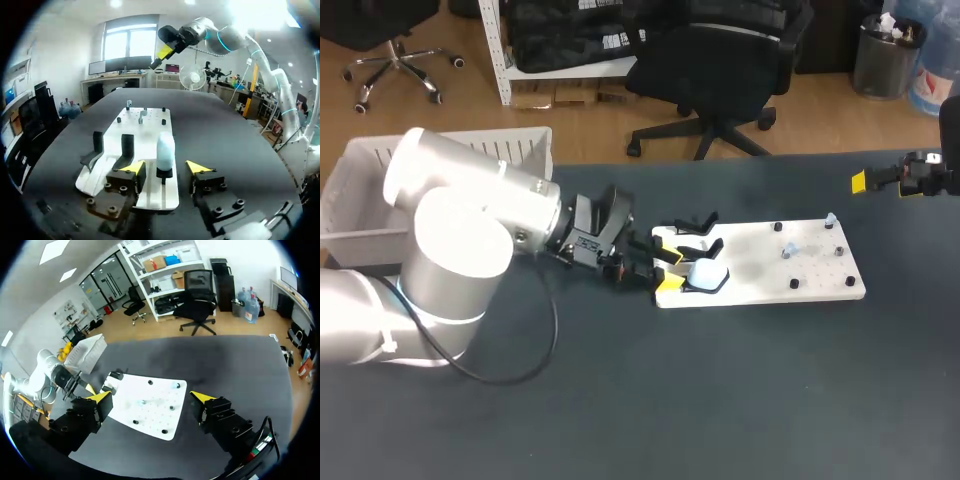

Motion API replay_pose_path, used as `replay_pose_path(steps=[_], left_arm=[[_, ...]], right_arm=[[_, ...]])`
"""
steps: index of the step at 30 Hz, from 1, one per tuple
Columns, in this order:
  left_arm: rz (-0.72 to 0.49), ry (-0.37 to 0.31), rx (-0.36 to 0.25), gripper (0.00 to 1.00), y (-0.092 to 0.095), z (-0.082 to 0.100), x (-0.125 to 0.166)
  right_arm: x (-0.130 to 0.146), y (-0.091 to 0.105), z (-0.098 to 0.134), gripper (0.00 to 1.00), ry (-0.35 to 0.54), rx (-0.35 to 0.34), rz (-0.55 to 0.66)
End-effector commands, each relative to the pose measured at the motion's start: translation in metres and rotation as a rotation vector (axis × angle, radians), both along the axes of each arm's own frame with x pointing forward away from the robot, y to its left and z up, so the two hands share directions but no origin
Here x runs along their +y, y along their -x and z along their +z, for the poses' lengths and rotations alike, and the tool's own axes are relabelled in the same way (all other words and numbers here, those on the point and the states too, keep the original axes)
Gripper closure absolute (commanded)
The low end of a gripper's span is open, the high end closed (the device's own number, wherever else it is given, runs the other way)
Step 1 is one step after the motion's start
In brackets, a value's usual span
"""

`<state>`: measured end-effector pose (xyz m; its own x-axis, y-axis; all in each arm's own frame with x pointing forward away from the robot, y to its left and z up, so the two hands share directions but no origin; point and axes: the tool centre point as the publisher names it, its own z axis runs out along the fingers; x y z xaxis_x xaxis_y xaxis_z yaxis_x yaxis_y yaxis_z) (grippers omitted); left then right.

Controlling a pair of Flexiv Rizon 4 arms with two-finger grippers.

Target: Pick up each earbud case from the left stands, insert the matching earbuds, close the lid, and place the case in the box.

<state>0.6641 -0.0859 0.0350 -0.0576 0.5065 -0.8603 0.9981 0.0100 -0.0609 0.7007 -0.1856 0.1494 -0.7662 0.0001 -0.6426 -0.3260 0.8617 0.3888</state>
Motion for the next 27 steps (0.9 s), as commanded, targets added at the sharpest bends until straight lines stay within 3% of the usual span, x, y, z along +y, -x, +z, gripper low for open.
replay_pose_path(steps=[1, 27], left_arm=[[-0.017, -0.004, 0.015, 0.51, -0.007, -0.002, -0.003], [-0.047, 0.001, 0.044, 0.53, 0.004, -0.010, -0.018]], right_arm=[[-0.001, 0.000, 0.000, 0.00, 0.000, 0.001, 0.002], [-0.001, 0.000, 0.000, 0.00, 0.000, 0.001, 0.002]])
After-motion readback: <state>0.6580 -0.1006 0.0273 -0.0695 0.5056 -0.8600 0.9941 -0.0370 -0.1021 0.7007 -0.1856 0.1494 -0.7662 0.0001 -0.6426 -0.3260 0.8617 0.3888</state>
